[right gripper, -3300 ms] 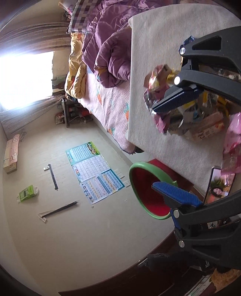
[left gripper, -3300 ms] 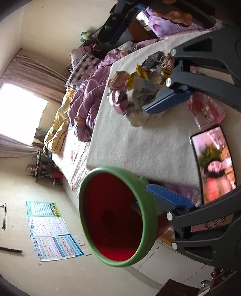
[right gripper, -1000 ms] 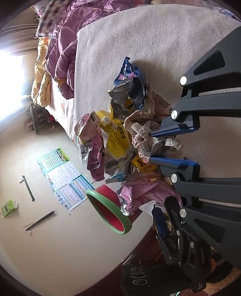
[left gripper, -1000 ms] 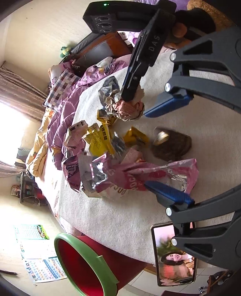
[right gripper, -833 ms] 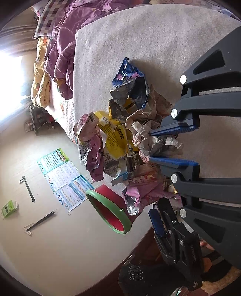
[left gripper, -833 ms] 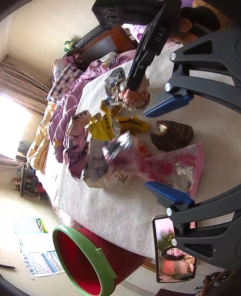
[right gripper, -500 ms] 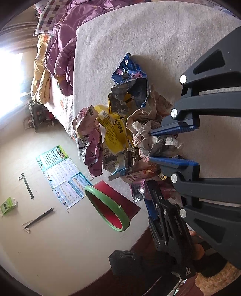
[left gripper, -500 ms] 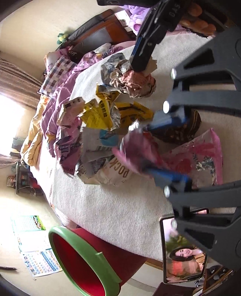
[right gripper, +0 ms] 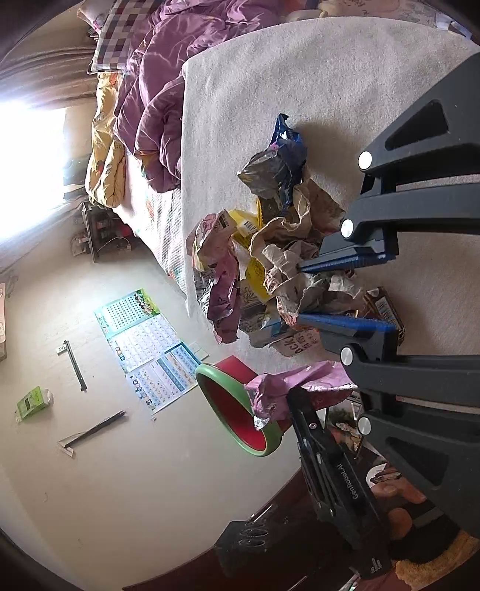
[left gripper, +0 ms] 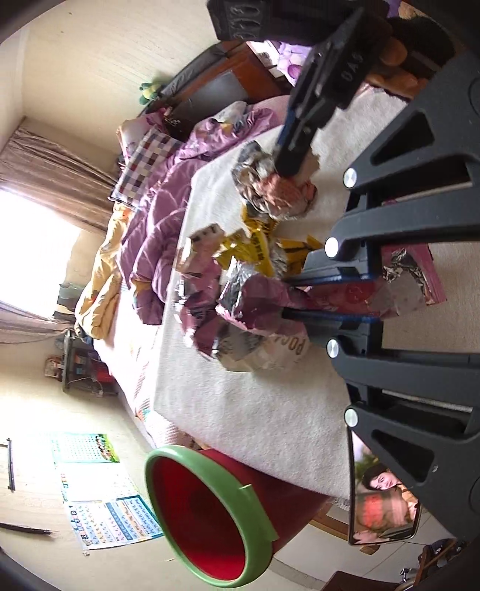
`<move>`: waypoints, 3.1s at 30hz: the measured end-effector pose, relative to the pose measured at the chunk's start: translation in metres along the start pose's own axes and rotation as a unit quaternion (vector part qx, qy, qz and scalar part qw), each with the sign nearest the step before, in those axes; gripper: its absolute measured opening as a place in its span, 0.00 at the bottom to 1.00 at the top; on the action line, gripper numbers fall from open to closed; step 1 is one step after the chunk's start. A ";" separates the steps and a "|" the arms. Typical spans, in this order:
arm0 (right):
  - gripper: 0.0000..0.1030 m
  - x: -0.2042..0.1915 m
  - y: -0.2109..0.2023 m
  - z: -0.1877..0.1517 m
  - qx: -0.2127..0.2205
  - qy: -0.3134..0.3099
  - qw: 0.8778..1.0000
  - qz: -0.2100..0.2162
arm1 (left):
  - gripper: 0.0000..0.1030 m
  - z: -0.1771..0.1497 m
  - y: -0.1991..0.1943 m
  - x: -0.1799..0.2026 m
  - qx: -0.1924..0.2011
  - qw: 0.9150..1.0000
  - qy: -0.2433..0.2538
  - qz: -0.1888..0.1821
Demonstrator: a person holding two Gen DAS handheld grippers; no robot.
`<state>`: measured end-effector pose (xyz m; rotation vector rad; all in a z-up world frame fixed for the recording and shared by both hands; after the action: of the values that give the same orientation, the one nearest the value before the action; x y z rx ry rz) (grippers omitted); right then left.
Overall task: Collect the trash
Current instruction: 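Carry the pink wrapper with the left gripper while the right carries the paper to the bucket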
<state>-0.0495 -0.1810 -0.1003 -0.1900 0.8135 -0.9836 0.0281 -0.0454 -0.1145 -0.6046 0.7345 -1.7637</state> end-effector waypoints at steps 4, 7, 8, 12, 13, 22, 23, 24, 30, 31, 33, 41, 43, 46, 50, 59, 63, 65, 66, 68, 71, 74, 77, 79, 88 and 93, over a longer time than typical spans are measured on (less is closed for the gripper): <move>0.21 -0.005 0.005 0.003 -0.003 -0.004 1.000 0.002 | 0.11 0.013 -0.010 -0.002 0.019 1.000 -0.001 -0.003; 0.21 -0.007 0.008 0.006 -0.002 -0.005 1.000 0.000 | 0.11 0.017 -0.012 -0.009 0.024 1.000 -0.004 -0.002; 0.21 -0.008 0.010 0.008 -0.001 -0.006 1.000 -0.001 | 0.11 0.019 -0.011 -0.013 0.025 1.000 -0.006 -0.001; 0.21 -0.010 0.015 0.011 -0.001 -0.008 1.000 -0.005 | 0.11 0.023 -0.012 -0.026 0.028 1.000 -0.009 0.007; 0.21 -0.011 0.017 0.012 -0.001 -0.008 1.000 -0.006 | 0.11 0.025 -0.013 -0.031 0.030 0.999 -0.010 0.009; 0.21 -0.025 0.042 0.018 -0.004 -0.006 1.000 -0.013 | 0.11 0.053 -0.020 -0.104 0.056 0.996 -0.039 0.053; 0.21 -0.027 0.045 0.019 -0.003 -0.006 1.000 -0.014 | 0.11 0.055 -0.020 -0.114 0.057 0.996 -0.043 0.057; 0.21 -0.029 0.048 0.021 -0.003 -0.007 1.000 -0.015 | 0.11 0.058 -0.021 -0.123 0.058 0.995 -0.046 0.060; 0.21 -0.047 0.067 0.027 0.003 -0.011 1.000 -0.017 | 0.11 0.066 -0.020 -0.160 0.062 0.994 -0.056 0.067; 0.21 -0.050 0.070 0.028 0.003 -0.012 1.000 -0.017 | 0.11 0.066 -0.020 -0.164 0.062 0.994 -0.057 0.067; 0.21 -0.058 0.077 0.031 0.005 -0.014 1.000 -0.017 | 0.11 0.066 -0.019 -0.172 0.062 0.994 -0.057 0.065; 0.21 -0.080 0.100 0.044 0.016 -0.020 0.999 -0.020 | 0.11 0.073 -0.017 -0.196 0.065 0.995 -0.051 0.054; 0.21 -0.084 0.104 0.046 0.019 -0.020 0.999 -0.022 | 0.11 0.074 -0.016 -0.202 0.066 0.995 -0.050 0.051; 0.21 -0.088 0.110 0.048 0.023 -0.022 0.999 -0.025 | 0.11 0.077 -0.014 -0.208 0.067 0.996 -0.047 0.048; 0.21 -0.096 0.120 0.051 0.025 -0.023 0.999 -0.028 | 0.11 0.078 -0.012 -0.214 0.069 0.996 -0.045 0.042; 0.21 -0.119 0.142 0.059 0.025 -0.037 0.999 -0.020 | 0.11 0.081 -0.010 -0.231 0.073 0.996 -0.043 0.039; 0.22 -0.129 0.155 0.061 0.020 -0.041 0.999 -0.012 | 0.11 0.082 -0.013 -0.239 0.078 0.995 -0.049 0.045; 0.22 -0.133 0.162 0.061 0.017 -0.043 0.999 -0.008 | 0.11 0.082 -0.012 -0.243 0.079 0.995 -0.051 0.046; 0.22 -0.135 0.165 0.061 0.014 -0.043 0.999 -0.006 | 0.11 0.082 -0.012 -0.243 0.078 0.995 -0.052 0.046; 0.22 -0.138 0.171 0.061 0.011 -0.045 0.999 -0.002 | 0.11 0.082 -0.011 -0.246 0.078 0.994 -0.052 0.047; 0.22 -0.144 0.178 0.063 0.008 -0.048 0.999 0.003 | 0.11 0.083 -0.009 -0.248 0.079 0.994 -0.053 0.048; 0.22 -0.150 0.185 0.065 0.006 -0.052 0.999 0.008 | 0.11 0.086 -0.009 -0.249 0.082 0.994 -0.052 0.050; 0.22 -0.155 0.191 0.069 0.005 -0.055 0.998 0.015 | 0.11 0.089 -0.008 -0.247 0.085 0.994 -0.052 0.051; 0.22 -0.157 0.195 0.071 0.004 -0.057 0.998 0.018 | 0.11 0.089 -0.007 -0.246 0.088 0.993 -0.051 0.053; 0.23 -0.158 0.215 0.087 0.005 -0.034 0.999 0.038 | 0.11 0.095 0.010 -0.244 0.085 0.993 -0.035 0.069; 0.23 -0.166 0.229 0.100 0.005 -0.042 0.998 0.047 | 0.11 0.097 0.023 -0.242 0.080 0.993 -0.029 0.079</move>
<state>0.1234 0.0599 -0.0555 -0.1810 0.7333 -0.8855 0.1823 0.1629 -0.0763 -0.4738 0.5785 -1.6339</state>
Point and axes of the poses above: each gripper's, at about its wrist camera, not at the fingertips, and y roughly the way its jaws point, x to its right, z to its top, the point moved 8 cm from there along y, roughly the way its jaws point, and after that the axes turned 15 degrees about z, right-handed, at the moved point
